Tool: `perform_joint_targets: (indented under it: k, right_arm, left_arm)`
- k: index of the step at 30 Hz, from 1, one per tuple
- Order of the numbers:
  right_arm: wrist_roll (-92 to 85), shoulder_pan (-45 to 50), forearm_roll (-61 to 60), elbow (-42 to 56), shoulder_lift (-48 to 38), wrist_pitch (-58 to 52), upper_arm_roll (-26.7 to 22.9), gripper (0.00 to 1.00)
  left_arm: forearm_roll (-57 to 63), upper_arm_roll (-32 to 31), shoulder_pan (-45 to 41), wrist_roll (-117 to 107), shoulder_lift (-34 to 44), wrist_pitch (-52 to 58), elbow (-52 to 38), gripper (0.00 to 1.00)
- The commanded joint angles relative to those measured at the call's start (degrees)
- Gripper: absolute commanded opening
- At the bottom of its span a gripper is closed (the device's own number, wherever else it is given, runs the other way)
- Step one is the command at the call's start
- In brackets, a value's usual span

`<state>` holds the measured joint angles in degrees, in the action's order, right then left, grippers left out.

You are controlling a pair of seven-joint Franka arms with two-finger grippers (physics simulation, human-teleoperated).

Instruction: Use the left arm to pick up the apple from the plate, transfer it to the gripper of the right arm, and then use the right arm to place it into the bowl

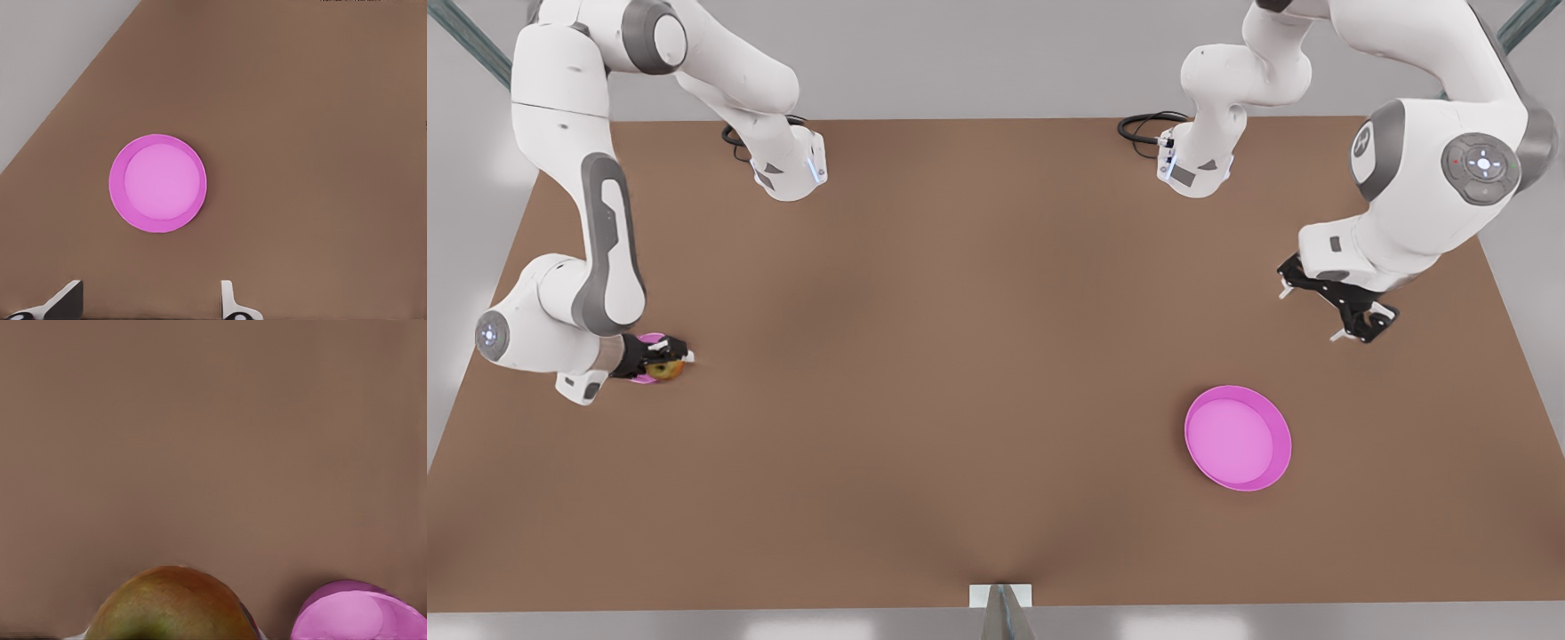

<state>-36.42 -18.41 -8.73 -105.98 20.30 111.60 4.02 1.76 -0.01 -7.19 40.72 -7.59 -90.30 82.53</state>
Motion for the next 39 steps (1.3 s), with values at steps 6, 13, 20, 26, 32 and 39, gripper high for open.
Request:
perform_joint_targets:
  k: [6,13,20,26,32,39]
  right_arm:
    - [-17.3,-4.0,10.3,-0.1,0.2,0.7,0.0,0.60]
    - [-18.6,-5.4,14.0,-0.4,3.7,2.5,0.0,0.60]
    - [-19.0,-6.5,14.6,-0.6,6.6,4.9,0.0,0.94]
    - [-16.6,-5.8,14.4,3.1,5.0,4.1,0.9,0.97]
    - [32.7,1.5,28.1,32.4,3.0,-19.1,23.6,1.00]
    - [34.7,17.4,12.7,12.0,-15.2,-10.9,-0.4,1.00]
  left_arm:
    - [-0.3,0.4,-0.1,-54.5,-6.2,-2.4,-6.1,1.00]
    - [-0.3,0.4,-0.1,-55.7,-7.9,-3.6,-6.1,1.00]
    - [-0.4,0.4,0.0,-55.7,-8.7,-3.6,-6.1,1.00]
    - [-3.3,0.6,0.9,-55.9,-8.6,-3.6,-6.1,1.00]
    - [-2.9,0.5,0.8,-55.2,-8.6,-3.7,-6.2,1.00]
    - [-2.7,0.4,0.1,-54.2,-8.4,-3.7,-6.2,1.00]
